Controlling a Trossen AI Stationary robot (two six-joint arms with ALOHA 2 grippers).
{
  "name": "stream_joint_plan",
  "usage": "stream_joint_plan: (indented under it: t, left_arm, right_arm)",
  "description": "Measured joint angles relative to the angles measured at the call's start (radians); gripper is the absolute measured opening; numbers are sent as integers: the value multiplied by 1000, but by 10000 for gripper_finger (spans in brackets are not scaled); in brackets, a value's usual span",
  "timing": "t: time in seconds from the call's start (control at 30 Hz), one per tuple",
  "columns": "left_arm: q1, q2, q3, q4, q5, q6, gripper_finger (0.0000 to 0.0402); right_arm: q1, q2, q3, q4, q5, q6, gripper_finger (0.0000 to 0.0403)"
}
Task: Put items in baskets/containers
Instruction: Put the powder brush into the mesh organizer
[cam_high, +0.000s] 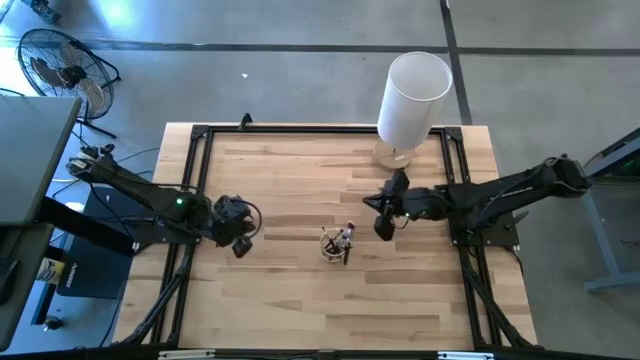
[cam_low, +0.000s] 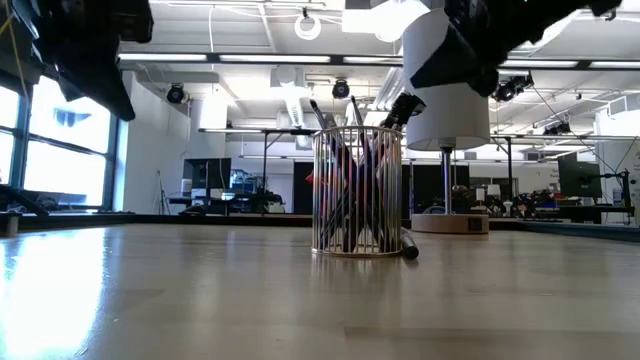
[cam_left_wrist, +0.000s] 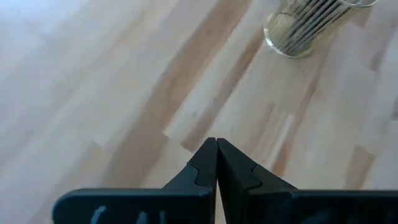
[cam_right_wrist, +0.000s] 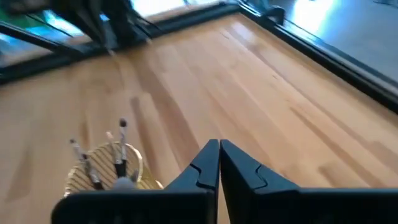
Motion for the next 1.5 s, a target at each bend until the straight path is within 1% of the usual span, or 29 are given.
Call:
stream_joint_plan:
  t: [0.1, 0.23, 0.33, 0.43, 0.5, 0.57, 0.63, 0.7, 0.8, 0.9, 1.03, 1.1, 1.17, 1.27, 1.5]
  left_arm:
    - [0, -81, 0, -58, -27, 43, 0]
    - [0, -186, 0, -102, -46, 105, 0]
    - [0, -247, 0, -117, -65, 136, 0]
    - [0, -289, 0, -116, -66, 181, 0]
    - [0, -307, 0, -117, -71, 207, 0]
    - [0, -319, 0, -121, -74, 226, 0]
    - [0, -324, 0, -137, -77, 227, 0]
    - [0, -323, 0, -160, -78, 227, 0]
    - [0, -323, 0, -200, -78, 230, 0]
    - [0, -322, 0, -222, -79, 246, 0]
    - [0, -322, 0, -224, -78, 253, 0]
    - [0, -322, 0, -225, -74, 260, 0]
    - [0, -322, 0, -228, -61, 278, 0]
    - [0, -322, 0, -228, -42, 305, 0]
    - [0, -322, 0, -228, -41, 308, 0]
  right_arm:
    - [18, 85, 127, -129, 72, 34, 4]
    - [13, 225, 327, -287, 165, 150, 2]
    - [1, 354, 502, -454, 203, 224, 2]
    - [-24, 491, 685, -646, 206, 303, 1]
    - [-52, 577, 795, -781, 185, 415, 1]
    - [-88, 656, 889, -907, 129, 553, 1]
    - [-128, 718, 958, -1016, 48, 696, 3]
    - [-164, 772, 1003, -1090, -40, 799, 6]
    - [-207, 833, 1025, -1156, -165, 903, 8]
    - [-243, 861, 1005, -1165, -288, 979, 9]
    - [-281, 873, 942, -1157, -436, 997, 17]
    - [-290, 872, 909, -1140, -486, 1012, 28]
    - [-294, 868, 880, -1114, -523, 1031, 42]
    - [-292, 868, 848, -1075, -545, 1059, 69]
    - [-278, 865, 747, -877, -585, 1099, 126]
